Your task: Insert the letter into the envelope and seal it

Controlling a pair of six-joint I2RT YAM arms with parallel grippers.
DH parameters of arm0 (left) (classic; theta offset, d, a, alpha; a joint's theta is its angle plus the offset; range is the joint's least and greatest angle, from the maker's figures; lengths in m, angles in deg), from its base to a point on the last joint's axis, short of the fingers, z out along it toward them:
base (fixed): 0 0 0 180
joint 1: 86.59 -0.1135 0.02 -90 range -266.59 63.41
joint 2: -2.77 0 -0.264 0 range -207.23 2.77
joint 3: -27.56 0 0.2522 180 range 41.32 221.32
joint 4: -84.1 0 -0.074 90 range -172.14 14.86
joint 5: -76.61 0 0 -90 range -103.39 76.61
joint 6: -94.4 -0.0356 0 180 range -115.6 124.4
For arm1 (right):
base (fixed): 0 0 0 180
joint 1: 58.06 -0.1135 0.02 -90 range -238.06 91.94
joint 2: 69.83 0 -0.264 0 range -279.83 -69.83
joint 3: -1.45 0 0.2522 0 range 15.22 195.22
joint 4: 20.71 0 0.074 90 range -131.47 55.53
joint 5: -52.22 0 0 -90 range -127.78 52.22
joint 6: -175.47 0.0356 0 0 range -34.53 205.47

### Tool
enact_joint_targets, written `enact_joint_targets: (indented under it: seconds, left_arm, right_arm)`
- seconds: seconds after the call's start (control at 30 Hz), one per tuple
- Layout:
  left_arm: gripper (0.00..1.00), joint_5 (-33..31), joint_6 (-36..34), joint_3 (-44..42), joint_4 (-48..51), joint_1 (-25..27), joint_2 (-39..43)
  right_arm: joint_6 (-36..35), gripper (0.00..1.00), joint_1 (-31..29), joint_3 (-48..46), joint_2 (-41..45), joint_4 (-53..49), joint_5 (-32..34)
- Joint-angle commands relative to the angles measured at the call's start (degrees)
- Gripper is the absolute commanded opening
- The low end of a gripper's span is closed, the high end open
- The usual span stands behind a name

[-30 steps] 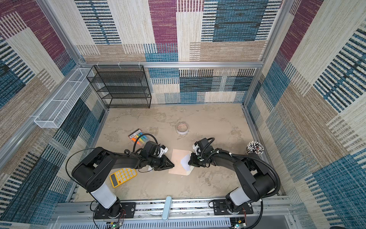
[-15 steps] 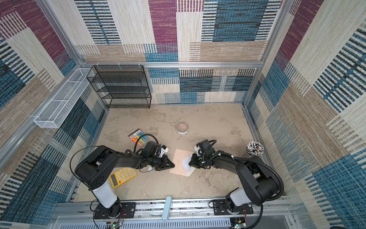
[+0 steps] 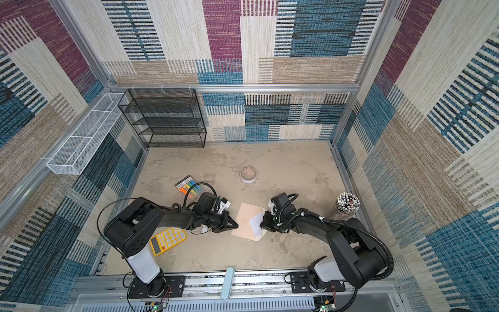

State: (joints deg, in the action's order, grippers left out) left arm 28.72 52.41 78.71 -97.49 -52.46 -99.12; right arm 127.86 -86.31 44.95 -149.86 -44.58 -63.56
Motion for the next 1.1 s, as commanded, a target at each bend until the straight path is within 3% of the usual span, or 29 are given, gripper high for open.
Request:
enact_joint_targets:
  seconds: [0.0,0.3,1.07]
  left_arm:
    - [0.06,-8.44,0.11,-0.38,9.73,-0.03,-0.9]
    - [0.0,-8.43,0.54,0.08,9.73,-0.03,-1.76]
    - [0.0,-8.44,1.04,0.58,9.73,0.32,-2.52]
  right_arm:
    - [1.72,0.0,-0.05,-0.47,-0.14,1.18,0.18]
    - [4.07,0.0,-0.14,-1.93,1.51,2.05,-0.4]
    - [12.66,0.0,-3.38,-5.98,3.45,8.94,1.82]
